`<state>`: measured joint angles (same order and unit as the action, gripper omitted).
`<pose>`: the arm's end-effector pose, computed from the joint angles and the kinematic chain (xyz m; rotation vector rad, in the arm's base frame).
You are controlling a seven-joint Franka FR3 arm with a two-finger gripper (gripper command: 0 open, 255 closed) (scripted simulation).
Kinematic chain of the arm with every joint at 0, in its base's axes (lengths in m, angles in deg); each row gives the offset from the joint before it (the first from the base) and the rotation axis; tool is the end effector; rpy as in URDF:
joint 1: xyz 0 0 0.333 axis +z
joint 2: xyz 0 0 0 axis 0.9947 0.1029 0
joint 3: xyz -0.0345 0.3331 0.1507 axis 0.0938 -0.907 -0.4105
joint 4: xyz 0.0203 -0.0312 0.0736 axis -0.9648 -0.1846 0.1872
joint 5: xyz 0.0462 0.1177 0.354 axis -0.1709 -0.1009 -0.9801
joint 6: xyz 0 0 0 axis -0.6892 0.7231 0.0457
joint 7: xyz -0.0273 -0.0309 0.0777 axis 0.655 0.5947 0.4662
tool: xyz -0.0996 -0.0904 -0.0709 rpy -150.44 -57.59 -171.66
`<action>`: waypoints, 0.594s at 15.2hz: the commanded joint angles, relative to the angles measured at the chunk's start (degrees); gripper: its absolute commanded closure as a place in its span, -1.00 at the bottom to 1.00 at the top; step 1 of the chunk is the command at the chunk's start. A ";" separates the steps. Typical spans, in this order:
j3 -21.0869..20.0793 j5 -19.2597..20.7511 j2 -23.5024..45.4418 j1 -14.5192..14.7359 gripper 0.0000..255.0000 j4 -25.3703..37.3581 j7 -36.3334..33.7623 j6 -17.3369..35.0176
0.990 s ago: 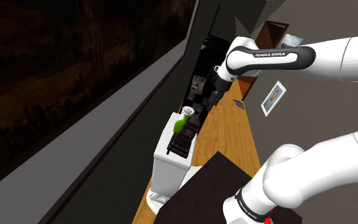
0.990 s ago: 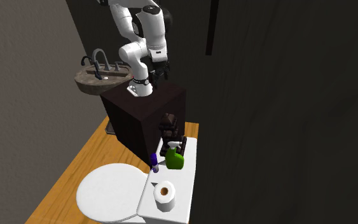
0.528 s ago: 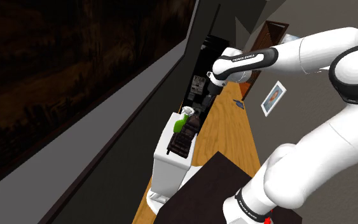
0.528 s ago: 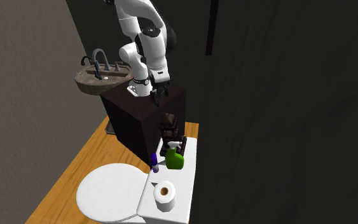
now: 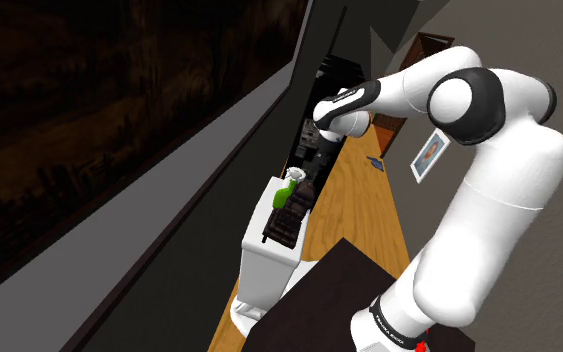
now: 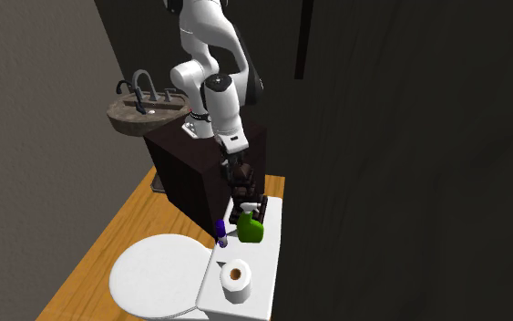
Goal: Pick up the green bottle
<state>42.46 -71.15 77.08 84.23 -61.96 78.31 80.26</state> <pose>0.4845 -0.2638 0.3350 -3.0270 -0.4954 -0.0567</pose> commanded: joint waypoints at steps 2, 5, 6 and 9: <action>-1.80 -5.24 7.99 -2.50 -1.00 6.69 5.93 0.23; -4.09 -8.76 15.04 -5.60 -1.00 13.33 10.37 0.14; -4.85 -9.69 17.35 -6.61 -1.00 15.71 11.60 -0.01; -5.80 -10.77 19.67 -7.57 -1.00 17.03 12.71 0.92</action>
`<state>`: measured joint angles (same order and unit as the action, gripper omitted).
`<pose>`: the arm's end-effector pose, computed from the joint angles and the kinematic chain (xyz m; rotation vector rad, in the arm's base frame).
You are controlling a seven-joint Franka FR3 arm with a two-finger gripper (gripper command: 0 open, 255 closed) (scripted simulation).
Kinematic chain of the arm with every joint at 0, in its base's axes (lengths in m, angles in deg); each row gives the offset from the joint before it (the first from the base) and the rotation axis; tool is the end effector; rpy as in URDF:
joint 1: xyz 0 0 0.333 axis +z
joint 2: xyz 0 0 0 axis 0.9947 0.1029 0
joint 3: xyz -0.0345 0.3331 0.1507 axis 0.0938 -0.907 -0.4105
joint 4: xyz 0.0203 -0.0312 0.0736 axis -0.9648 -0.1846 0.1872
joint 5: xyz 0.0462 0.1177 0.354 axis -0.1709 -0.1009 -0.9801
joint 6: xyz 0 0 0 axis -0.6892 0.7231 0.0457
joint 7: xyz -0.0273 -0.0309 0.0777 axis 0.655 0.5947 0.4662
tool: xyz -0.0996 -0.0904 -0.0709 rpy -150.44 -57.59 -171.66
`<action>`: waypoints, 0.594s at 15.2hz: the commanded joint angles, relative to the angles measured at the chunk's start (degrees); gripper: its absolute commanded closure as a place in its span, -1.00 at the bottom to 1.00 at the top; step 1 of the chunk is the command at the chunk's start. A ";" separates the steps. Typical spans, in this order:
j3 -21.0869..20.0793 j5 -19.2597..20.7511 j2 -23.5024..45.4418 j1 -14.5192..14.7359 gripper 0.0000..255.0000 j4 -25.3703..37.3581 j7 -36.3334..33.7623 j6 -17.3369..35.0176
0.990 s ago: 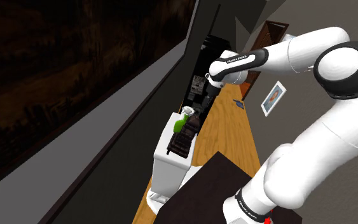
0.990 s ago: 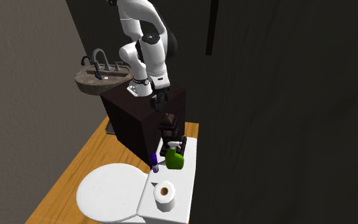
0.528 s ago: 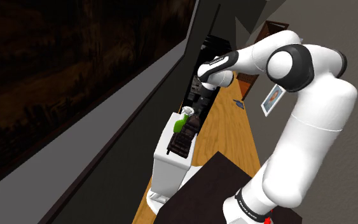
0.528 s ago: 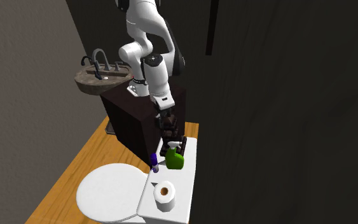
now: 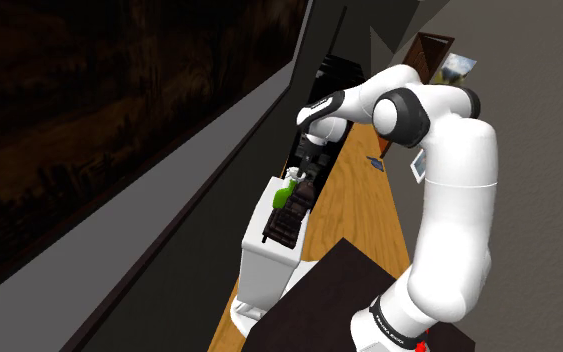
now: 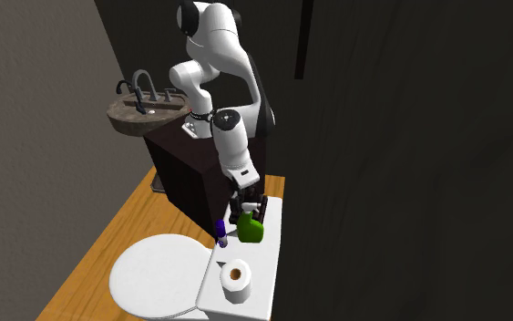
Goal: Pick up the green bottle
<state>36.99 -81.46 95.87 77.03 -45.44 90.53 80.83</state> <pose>0.5687 -0.3081 0.2652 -2.9990 -0.6464 -0.0939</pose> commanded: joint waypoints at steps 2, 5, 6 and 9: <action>-0.79 -1.11 1.93 -0.68 -1.00 0.48 0.98 1.35; -1.50 -2.10 3.55 -1.18 -1.00 0.52 1.70 2.81; -1.64 -2.29 3.87 -1.28 -1.00 0.55 1.84 3.08; -1.64 -2.29 3.82 -1.27 1.00 0.44 1.87 3.14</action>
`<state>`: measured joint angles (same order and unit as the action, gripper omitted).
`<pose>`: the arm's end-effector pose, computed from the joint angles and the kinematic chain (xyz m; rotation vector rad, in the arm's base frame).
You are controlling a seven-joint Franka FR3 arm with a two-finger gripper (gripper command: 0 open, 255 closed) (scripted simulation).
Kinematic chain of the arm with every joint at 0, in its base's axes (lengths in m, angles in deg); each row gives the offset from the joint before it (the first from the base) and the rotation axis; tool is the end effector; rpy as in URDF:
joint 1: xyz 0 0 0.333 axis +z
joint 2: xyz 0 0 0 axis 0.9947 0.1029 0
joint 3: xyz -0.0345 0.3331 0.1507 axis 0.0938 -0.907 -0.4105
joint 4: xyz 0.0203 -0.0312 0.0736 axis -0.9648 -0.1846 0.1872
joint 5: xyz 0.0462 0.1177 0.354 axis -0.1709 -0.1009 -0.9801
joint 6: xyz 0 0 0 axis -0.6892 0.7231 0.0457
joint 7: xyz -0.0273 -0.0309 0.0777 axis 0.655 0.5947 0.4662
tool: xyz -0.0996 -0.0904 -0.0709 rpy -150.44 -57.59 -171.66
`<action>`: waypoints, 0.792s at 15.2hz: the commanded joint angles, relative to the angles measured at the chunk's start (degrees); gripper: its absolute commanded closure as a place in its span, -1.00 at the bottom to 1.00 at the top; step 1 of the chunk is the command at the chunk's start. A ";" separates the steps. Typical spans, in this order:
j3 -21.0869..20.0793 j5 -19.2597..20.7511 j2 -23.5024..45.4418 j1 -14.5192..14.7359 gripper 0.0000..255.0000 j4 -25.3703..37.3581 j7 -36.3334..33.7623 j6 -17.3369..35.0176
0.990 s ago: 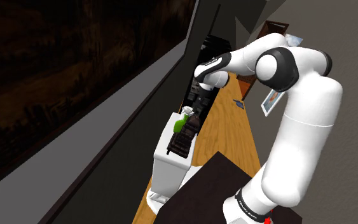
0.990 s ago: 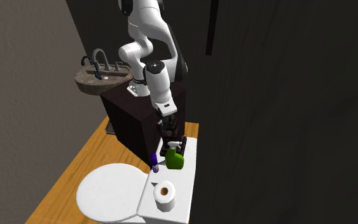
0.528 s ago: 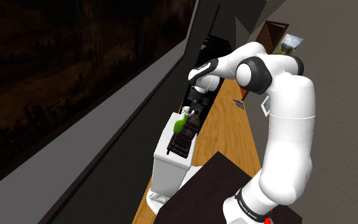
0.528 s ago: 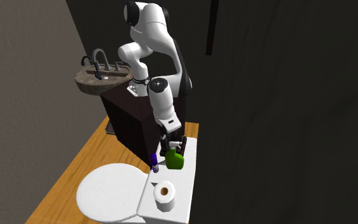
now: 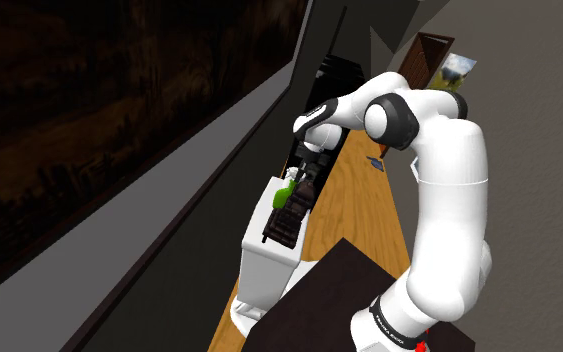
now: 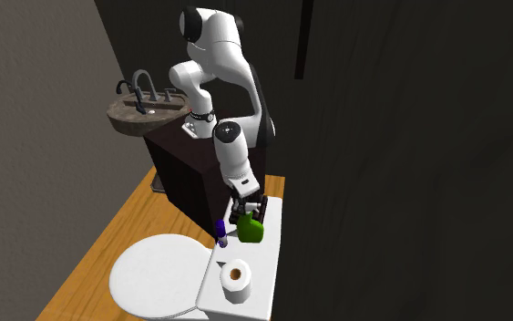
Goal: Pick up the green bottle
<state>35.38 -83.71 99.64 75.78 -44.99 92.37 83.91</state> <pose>0.5736 -0.3107 0.2295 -2.9978 -0.6511 -0.0958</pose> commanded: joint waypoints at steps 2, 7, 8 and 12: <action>-0.02 -0.03 0.02 -0.02 1.00 -0.01 0.03 0.05; -0.01 -0.02 0.01 -0.01 1.00 -0.04 0.03 0.06; -0.03 -0.03 0.09 -0.02 1.00 0.10 0.00 0.01; 0.92 1.28 -2.07 0.65 1.00 0.03 -0.97 -1.94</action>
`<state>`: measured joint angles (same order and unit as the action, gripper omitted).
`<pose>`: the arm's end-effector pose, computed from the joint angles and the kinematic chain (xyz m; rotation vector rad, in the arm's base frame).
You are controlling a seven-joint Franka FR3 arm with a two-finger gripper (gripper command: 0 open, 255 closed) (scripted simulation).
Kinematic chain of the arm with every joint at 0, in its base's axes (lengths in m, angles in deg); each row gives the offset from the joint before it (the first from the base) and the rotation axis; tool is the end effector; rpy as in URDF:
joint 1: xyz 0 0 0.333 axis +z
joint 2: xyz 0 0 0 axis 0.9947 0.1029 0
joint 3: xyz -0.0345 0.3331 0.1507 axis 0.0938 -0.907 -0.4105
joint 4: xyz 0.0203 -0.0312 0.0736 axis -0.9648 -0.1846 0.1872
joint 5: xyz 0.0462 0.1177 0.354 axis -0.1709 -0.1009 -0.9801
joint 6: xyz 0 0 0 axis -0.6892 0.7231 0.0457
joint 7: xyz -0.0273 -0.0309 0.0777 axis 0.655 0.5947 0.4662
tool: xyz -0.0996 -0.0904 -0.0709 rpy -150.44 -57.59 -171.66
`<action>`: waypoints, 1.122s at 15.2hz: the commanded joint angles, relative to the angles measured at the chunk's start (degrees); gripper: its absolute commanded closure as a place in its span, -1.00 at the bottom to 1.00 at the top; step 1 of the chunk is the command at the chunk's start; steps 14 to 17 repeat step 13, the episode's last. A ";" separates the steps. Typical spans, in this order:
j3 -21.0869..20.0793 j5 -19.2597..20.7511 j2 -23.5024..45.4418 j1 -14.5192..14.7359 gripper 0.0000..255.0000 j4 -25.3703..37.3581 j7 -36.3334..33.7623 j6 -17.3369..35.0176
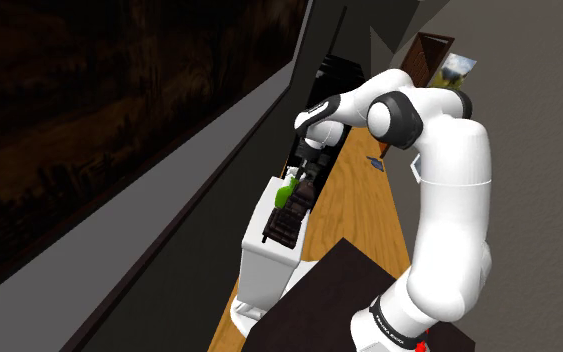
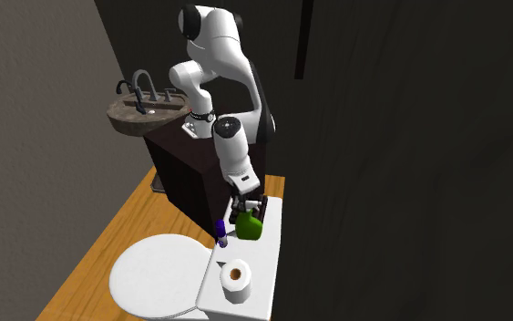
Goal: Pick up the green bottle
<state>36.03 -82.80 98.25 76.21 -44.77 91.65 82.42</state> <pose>0.5734 -0.3106 0.2450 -2.9979 -0.6513 -0.0964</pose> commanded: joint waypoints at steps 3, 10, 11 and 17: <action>0.94 1.35 -2.24 0.67 1.00 -0.11 -0.98 -1.97; 2.34 3.62 -5.65 1.62 1.00 0.55 -2.67 -5.67; 2.52 3.94 -6.11 1.74 1.00 0.69 -2.91 -6.22; 2.55 3.99 -6.18 1.76 1.00 0.71 -2.95 -6.30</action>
